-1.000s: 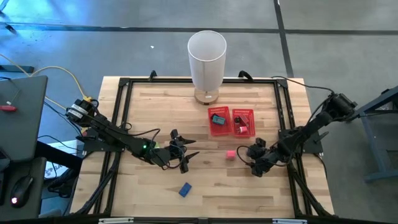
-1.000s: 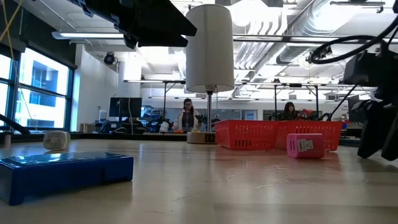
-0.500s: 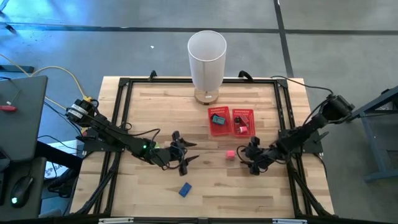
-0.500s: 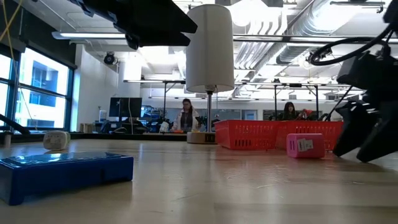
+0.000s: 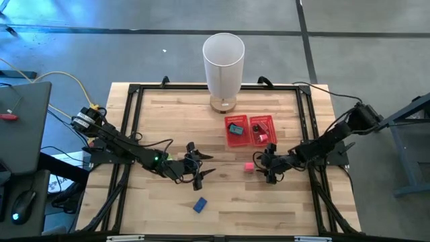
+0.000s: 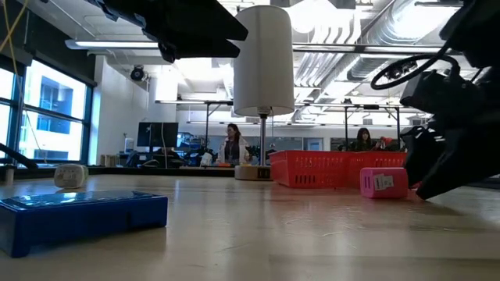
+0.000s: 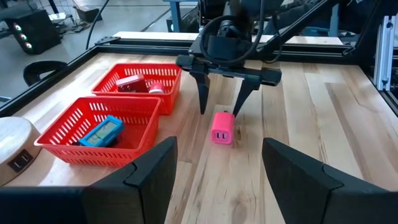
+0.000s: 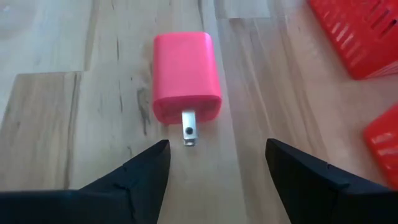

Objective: Pick & Place Office items
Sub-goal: Put the pink charger adapter into the right red bin

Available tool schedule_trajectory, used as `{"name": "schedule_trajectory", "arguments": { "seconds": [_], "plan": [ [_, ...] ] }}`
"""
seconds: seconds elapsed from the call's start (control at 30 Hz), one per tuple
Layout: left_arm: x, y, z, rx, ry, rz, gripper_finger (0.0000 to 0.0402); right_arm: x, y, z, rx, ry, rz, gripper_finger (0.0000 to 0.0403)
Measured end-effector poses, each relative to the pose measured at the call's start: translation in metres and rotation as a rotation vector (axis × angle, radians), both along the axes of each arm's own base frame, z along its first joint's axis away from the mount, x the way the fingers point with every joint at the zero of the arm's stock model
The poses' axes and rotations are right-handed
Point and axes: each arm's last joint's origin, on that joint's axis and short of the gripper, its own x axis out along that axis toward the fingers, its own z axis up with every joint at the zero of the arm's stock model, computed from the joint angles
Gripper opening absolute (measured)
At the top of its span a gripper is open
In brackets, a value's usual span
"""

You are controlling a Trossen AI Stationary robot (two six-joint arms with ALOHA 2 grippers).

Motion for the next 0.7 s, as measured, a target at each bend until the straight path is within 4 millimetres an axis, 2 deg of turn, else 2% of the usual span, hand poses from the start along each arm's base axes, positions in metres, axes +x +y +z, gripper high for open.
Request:
{"name": "schedule_trajectory", "arguments": {
  "seconds": [0.37,0.7],
  "plan": [
    [0.0,0.0,0.0,0.001,0.001,0.0,0.0227,0.02,0.003,-0.014,0.025,-0.076,0.099,0.0254],
    [0.0,0.0,-0.001,0.006,0.014,-0.001,0.0227,0.023,0.005,-0.019,0.038,-0.087,0.104,0.0253]
  ]
}}
